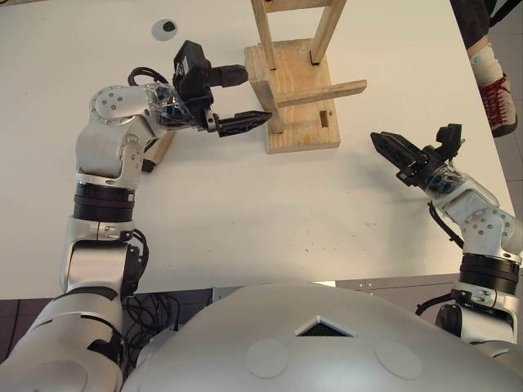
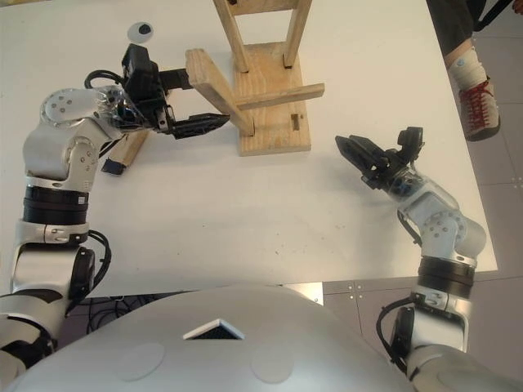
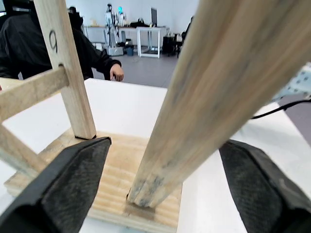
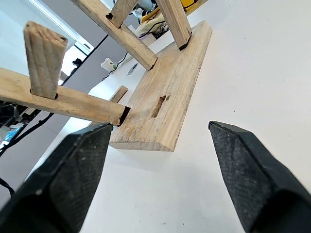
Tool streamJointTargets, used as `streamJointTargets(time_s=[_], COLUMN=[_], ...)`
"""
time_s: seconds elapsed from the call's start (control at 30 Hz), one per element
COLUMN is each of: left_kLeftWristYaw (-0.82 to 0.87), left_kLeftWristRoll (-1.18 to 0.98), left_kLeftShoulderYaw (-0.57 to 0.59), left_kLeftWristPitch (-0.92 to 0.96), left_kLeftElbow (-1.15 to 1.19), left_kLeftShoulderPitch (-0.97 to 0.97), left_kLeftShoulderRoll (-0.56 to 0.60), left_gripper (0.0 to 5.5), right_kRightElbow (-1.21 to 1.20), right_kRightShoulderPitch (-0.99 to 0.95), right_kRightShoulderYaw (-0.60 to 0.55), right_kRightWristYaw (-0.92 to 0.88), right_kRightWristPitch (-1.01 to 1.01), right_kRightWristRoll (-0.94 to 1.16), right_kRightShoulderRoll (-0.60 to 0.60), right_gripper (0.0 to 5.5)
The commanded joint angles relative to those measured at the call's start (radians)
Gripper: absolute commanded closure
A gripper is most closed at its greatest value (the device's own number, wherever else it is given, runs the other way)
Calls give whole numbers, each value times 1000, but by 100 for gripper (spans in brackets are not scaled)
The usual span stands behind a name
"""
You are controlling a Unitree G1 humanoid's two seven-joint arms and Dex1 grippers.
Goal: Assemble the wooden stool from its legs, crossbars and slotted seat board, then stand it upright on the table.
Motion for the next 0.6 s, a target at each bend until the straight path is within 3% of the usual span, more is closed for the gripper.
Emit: streamJointTargets(time_s=[0.03,0.33,0.43,0.6], left_kLeftWristYaw=[-8,12,25,27], left_kLeftWristRoll=[-59,-77,-15,144], left_kLeftShoulderYaw=[33,38,-4,-132], left_kLeftWristPitch=[54,70,45,3], left_kLeftElbow=[-42,-50,-17,71], left_kLeftShoulderPitch=[-5,-18,-27,-70], left_kLeftShoulderRoll=[-2,-22,-24,0], left_gripper=[151,265,314,341], right_kRightElbow=[11,27,37,48], right_kRightShoulderPitch=[-14,-29,-35,-43], right_kRightShoulderYaw=[1,0,-1,0], right_kRightWristYaw=[6,10,6,12], right_kRightWristPitch=[-12,-14,-20,-27], right_kRightWristRoll=[-17,-31,-37,-53], right_kRightShoulderRoll=[-5,-6,-5,-6], right_gripper=[187,187,187,187])
